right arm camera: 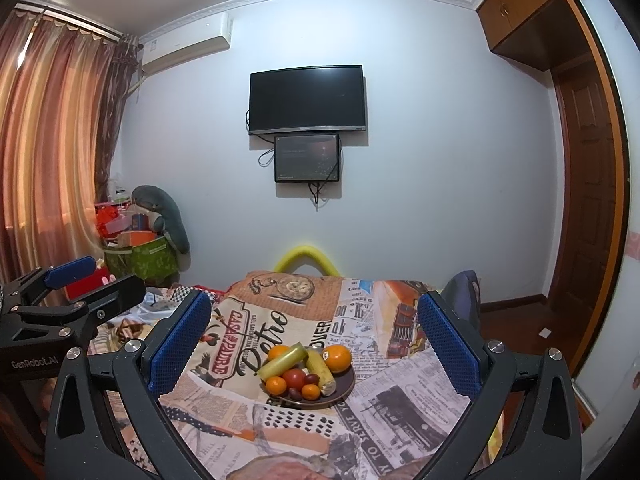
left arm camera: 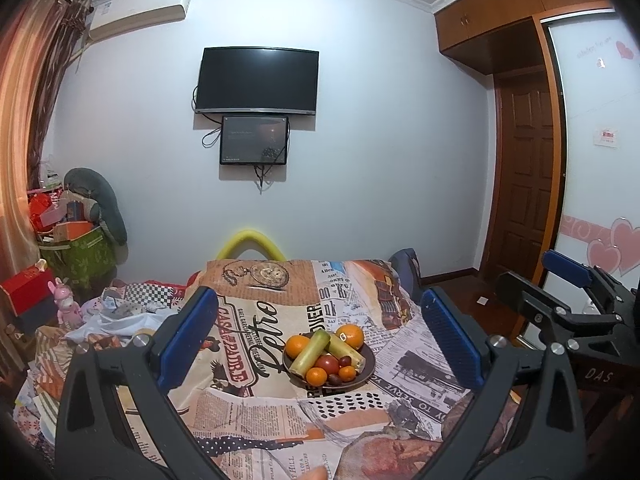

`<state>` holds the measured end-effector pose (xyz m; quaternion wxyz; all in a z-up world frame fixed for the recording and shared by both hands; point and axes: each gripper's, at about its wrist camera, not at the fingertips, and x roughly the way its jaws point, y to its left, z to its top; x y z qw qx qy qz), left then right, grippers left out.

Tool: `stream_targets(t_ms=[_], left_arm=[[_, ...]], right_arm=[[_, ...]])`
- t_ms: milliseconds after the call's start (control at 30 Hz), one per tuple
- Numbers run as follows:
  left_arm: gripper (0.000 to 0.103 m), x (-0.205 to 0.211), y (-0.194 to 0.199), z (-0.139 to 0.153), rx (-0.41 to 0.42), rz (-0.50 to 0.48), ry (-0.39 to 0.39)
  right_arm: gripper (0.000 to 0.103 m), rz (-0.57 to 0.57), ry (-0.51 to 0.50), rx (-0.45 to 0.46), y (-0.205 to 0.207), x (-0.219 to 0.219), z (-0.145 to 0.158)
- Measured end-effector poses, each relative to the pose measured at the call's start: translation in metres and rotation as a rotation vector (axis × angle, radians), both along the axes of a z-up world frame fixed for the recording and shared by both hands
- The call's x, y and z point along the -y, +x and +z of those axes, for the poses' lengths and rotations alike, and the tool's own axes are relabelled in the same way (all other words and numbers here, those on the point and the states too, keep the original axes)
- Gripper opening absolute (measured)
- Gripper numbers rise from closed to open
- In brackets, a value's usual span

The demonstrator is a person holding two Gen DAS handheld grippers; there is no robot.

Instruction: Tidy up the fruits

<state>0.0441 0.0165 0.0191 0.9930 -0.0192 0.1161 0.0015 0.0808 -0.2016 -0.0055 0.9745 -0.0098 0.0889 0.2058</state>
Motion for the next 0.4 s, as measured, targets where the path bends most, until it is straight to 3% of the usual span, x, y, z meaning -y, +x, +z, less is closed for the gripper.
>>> stream_targets(t_ms=[400], left_arm=[[0.103,0.0028,0.0017,-0.0028,-0.009,0.002,0.000]], right_arm=[[0.103,-0.010,-0.002,-0.004,0.0014,-0.0002,-0.0028]])
